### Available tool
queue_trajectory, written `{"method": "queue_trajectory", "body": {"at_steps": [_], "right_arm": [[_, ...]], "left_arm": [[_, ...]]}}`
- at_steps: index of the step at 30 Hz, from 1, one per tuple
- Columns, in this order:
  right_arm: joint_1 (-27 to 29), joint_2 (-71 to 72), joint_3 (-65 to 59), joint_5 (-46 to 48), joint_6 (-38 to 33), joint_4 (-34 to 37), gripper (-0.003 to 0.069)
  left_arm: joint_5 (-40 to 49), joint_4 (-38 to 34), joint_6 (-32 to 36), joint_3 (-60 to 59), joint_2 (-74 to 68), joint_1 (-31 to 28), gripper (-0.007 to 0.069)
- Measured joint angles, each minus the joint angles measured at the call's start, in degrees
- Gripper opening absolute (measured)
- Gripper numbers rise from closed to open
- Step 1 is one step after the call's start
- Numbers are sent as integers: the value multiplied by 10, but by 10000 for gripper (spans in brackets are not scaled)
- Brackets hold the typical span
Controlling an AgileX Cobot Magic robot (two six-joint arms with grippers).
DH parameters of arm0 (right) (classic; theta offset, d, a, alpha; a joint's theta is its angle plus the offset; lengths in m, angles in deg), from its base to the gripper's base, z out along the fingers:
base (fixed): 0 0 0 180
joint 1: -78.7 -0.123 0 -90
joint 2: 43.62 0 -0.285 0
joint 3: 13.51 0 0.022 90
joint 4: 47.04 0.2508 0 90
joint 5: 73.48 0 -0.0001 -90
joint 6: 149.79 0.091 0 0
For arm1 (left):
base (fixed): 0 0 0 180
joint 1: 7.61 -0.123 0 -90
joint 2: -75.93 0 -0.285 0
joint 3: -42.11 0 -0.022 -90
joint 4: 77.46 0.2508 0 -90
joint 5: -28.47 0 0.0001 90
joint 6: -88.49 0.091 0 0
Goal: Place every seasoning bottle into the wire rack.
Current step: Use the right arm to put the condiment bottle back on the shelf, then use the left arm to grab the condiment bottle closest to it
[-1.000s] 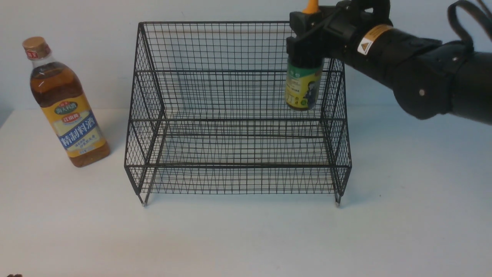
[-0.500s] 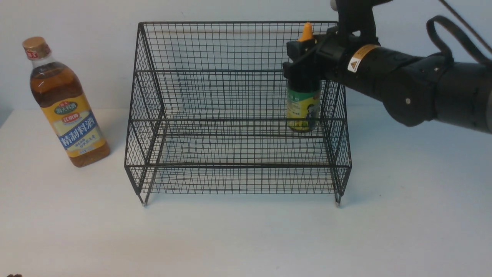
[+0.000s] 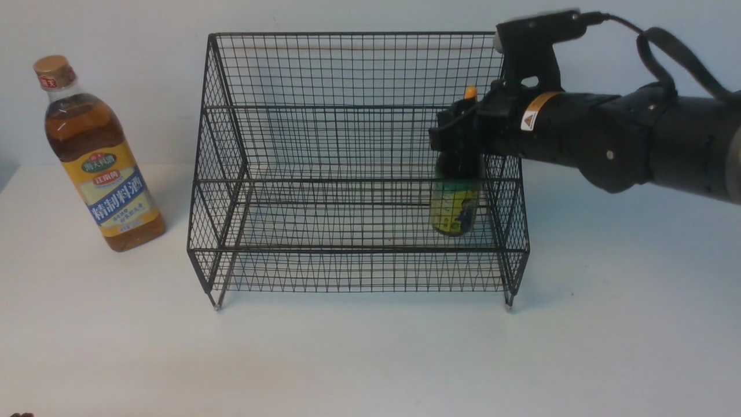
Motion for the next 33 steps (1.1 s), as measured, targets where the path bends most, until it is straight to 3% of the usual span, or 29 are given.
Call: {"method": "queue_trajectory", "body": {"at_steps": [10, 13, 17, 21, 33], "right_arm": [[0, -1, 0, 8, 3, 0, 293], [0, -1, 1, 8, 12, 1, 332], [0, -1, 5, 4, 25, 2, 465], [0, -1, 5, 4, 26, 2, 550], [0, 79, 5, 21, 26, -12, 584]], "left_arm": [[0, 0, 0, 0, 0, 0, -5], [0, 0, 0, 0, 0, 0, -5], [0, 0, 0, 0, 0, 0, -5], [0, 0, 0, 0, 0, 0, -6], [0, 0, 0, 0, 0, 0, -6]]}}
